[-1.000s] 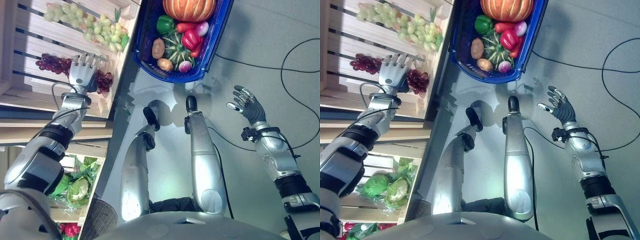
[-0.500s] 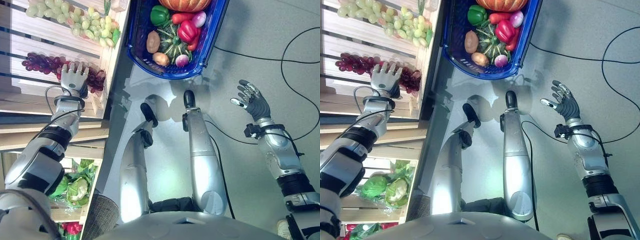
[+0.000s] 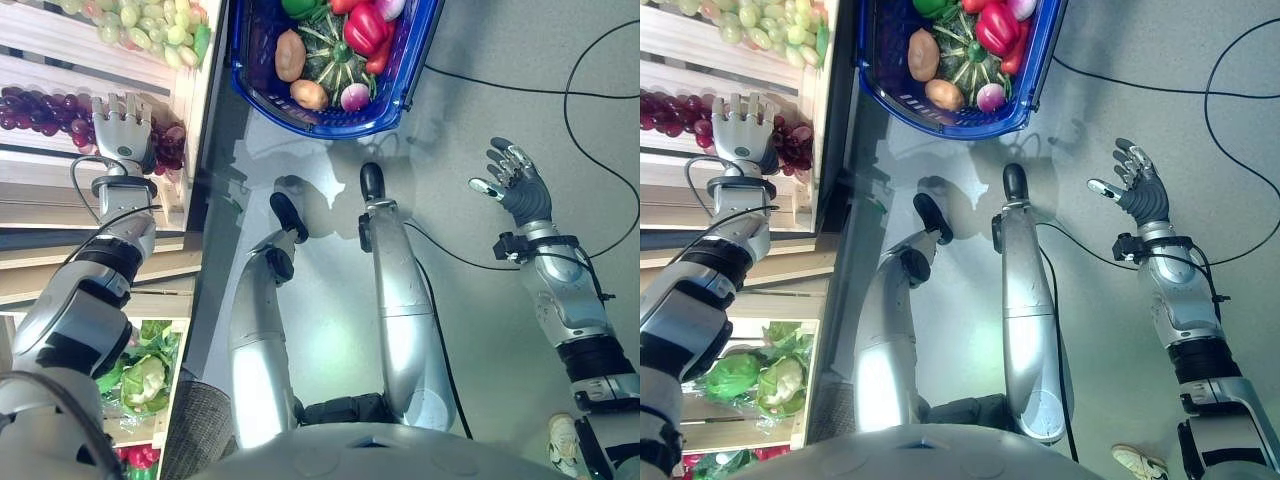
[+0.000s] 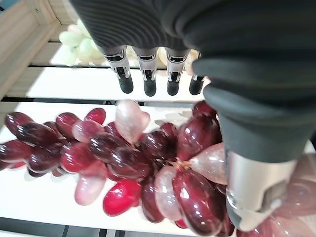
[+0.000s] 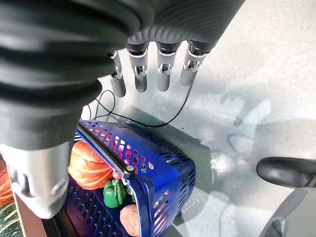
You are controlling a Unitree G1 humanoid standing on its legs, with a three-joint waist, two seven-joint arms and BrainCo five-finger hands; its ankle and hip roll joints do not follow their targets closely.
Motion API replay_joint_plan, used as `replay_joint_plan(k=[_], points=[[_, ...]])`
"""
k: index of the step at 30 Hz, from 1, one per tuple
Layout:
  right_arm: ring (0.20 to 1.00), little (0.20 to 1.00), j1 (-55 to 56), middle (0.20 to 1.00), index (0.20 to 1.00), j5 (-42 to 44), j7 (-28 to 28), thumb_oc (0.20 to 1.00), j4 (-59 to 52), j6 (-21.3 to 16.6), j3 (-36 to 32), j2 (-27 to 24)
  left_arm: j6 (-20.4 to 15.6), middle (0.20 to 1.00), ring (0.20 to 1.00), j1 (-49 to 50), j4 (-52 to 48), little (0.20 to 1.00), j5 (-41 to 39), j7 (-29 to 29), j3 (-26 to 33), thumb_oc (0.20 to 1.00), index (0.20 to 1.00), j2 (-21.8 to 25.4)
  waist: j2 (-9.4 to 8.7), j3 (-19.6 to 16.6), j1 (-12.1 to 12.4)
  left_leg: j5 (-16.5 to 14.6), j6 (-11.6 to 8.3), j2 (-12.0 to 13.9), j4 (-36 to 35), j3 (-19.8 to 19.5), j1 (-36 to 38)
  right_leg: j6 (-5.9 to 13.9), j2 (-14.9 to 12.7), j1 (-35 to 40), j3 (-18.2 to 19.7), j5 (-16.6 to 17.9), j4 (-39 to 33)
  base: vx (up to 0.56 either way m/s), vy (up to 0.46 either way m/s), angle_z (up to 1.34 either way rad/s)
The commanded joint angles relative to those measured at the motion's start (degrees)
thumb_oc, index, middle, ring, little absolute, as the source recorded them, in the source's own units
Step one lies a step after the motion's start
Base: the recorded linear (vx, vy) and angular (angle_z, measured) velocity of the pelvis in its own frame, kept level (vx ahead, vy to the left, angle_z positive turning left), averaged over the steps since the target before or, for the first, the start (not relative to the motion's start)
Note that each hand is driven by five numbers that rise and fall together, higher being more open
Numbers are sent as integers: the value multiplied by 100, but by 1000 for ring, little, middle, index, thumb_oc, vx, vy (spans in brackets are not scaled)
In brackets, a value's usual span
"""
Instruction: Pick up fruits and vegetables into the basket
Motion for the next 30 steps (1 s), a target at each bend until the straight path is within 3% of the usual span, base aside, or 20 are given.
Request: replay_joint_plan(k=[1,9,24,25,26,27,28,30], points=[[1000,1000,72,1000,1000,30,-115,1000,-393,-378,128,51,359,1000,1000,67,455,1000,209,177,168,1000,1000,152,-245,-193,-122,-649,28,-225,638,76,-247,276,363,-26,-20,127,-100,0,0,0],[1000,1000,-112,1000,1000,13,-170,1000,-426,-456,181,5,377,1000,1000,-21,613,1000,134,120,33,1000,1000,85,-273,-193,-108,-668,-3,-230,703,38,-430,285,390,-201,-15,134,-48,-4,2,-2],[1000,1000,-296,1000,1000,69,-246,1000,-434,-575,142,-139,783,1000,1000,140,793,1000,-3,155,-2,1000,1000,-13,-257,-193,-59,-623,-93,-215,610,65,-480,302,345,-261,-47,176,-158,-2,0,-1],[1000,1000,-308,1000,1000,98,-230,1000,-431,-589,146,-156,795,749,749,145,808,749,-29,184,23,749,749,-8,-253,-193,-55,-619,-97,-217,601,68,-478,302,340,-256,-48,175,-169,0,0,0],[1000,1000,-313,1000,1000,120,-210,1000,-432,-594,144,-163,793,561,561,149,809,561,-80,227,36,561,561,-3,-252,-193,-52,-616,-99,-216,597,69,-477,301,338,-255,-50,175,-173,0,0,0],[1000,1000,-320,1000,1000,140,-196,1000,-436,-602,142,-172,788,482,482,150,811,482,-144,268,47,482,482,4,-250,-193,-49,-610,-102,-213,589,71,-475,299,333,-256,-52,176,-174,0,0,0],[1000,1000,-332,1000,1000,184,-173,1000,-435,-624,151,-177,794,200,200,137,811,200,-193,197,41,200,200,5,-246,-193,-43,-603,-103,-212,583,70,-478,297,331,-259,-54,174,-174,0,0,0],[1000,1000,-329,1000,1000,217,-134,1000,-453,-632,149,-175,750,200,200,145,822,200,-417,259,51,200,200,1,-248,-193,-40,-602,-110,-214,580,72,-482,295,326,-256,-56,172,-187,0,0,0]])
